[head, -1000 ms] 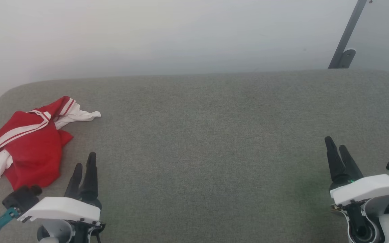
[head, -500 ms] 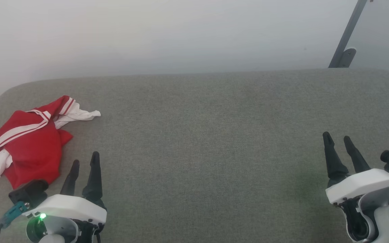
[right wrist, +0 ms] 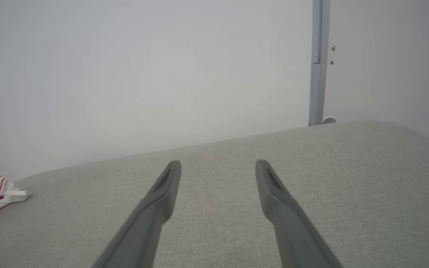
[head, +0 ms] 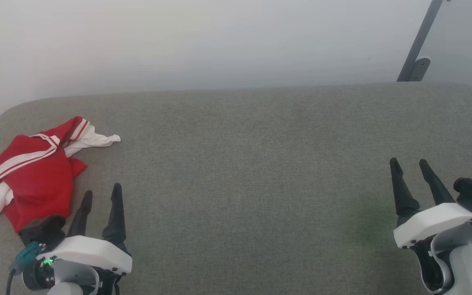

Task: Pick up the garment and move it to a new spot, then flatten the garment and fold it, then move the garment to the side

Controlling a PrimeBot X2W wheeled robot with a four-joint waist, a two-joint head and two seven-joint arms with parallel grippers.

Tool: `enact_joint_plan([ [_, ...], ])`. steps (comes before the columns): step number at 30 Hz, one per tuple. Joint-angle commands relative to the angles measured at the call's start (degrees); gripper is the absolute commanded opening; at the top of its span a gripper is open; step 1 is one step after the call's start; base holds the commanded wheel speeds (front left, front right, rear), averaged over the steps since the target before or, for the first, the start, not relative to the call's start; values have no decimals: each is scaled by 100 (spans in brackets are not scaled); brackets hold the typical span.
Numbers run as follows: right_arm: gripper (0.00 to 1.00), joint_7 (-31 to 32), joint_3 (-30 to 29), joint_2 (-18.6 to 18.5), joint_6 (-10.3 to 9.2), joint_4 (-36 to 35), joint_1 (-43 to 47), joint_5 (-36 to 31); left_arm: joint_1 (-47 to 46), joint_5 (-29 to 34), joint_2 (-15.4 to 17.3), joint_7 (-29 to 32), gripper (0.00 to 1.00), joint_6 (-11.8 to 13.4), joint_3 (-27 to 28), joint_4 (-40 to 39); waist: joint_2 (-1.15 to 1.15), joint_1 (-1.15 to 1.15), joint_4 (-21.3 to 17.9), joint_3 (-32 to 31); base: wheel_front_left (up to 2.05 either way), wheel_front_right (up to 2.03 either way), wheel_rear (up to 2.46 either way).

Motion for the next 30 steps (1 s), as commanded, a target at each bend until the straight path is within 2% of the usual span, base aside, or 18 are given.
enact_joint_plan([
  [1,100,-70,21,-55,2,-17,-137,-203,-95,181,35,-75,100,31,-12,-51,0,0,-3,-4,0,0,0],
  [14,100,-233,-66,-20,3,22,-173,-784,-67,793,43,-249,100,21,36,6,0,0,-15,-10,0,0,0],
  [30,100,-443,-161,-68,3,60,-184,-1450,-67,1538,-46,-448,100,-134,255,109,0,0,7,16,0,0,0],
])
